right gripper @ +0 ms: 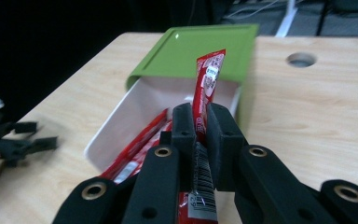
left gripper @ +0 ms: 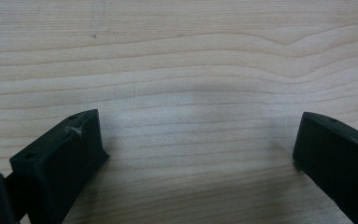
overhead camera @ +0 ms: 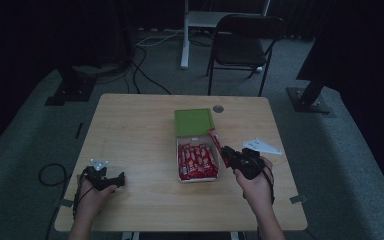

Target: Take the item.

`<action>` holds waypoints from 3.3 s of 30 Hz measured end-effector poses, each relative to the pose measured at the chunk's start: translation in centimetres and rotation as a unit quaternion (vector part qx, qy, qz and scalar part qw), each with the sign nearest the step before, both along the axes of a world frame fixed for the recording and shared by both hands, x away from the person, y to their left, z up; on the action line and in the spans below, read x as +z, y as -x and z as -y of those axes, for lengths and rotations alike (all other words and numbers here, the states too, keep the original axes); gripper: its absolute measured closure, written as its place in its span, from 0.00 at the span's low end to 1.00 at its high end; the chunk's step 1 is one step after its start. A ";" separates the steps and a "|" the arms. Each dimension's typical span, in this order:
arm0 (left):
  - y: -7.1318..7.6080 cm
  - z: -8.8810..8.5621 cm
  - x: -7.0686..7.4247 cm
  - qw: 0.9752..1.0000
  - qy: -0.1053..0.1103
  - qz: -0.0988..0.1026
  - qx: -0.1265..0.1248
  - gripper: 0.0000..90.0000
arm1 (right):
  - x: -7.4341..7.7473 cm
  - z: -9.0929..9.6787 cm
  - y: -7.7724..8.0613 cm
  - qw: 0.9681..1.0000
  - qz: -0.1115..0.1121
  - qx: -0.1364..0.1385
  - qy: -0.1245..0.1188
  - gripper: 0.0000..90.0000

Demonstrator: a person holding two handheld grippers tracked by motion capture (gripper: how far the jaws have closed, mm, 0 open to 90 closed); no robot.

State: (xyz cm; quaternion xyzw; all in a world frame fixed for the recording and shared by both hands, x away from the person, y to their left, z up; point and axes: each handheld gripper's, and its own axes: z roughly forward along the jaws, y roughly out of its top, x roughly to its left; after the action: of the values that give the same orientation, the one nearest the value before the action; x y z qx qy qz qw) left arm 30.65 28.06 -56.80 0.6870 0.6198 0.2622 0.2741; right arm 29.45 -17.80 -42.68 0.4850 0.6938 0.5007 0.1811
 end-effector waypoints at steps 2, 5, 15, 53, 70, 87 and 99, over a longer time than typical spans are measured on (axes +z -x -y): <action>0.0 0.0 0.0 1.000 0.000 0.000 0.000 0.02 | 0.0 1.0 -0.2 1.000 0.000 -0.012 -0.005 0.91; 0.0 0.0 0.0 1.000 0.000 0.000 0.000 0.02 | 0.0 1.3 -0.2 1.000 0.001 -0.017 -0.004 0.91; 0.0 0.0 0.0 1.000 0.000 0.000 0.000 0.02 | -0.4 5.8 -1.3 0.997 0.003 -0.082 0.002 0.91; 0.0 0.0 0.0 1.000 0.000 0.000 0.000 0.02 | -7.2 11.7 -5.6 0.979 -0.053 -0.195 0.019 0.91; 0.0 0.0 0.0 1.000 0.000 0.000 0.000 0.02 | -10.1 13.0 -6.9 0.973 -0.088 -0.214 0.026 0.91; 0.0 0.0 0.0 1.000 0.000 -0.001 0.000 0.02 | -12.5 13.3 -7.2 0.968 -0.124 -0.214 0.050 0.91; 0.0 0.0 0.0 1.000 0.000 0.000 0.000 0.02 | -12.7 14.0 -6.6 0.970 -0.113 -0.207 0.053 0.76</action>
State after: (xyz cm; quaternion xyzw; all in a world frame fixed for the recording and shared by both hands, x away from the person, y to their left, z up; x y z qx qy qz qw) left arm 30.66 28.06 -56.80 0.6868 0.6198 0.2624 0.2745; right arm 36.05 -31.77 -55.37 0.6613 0.6195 0.3571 0.2265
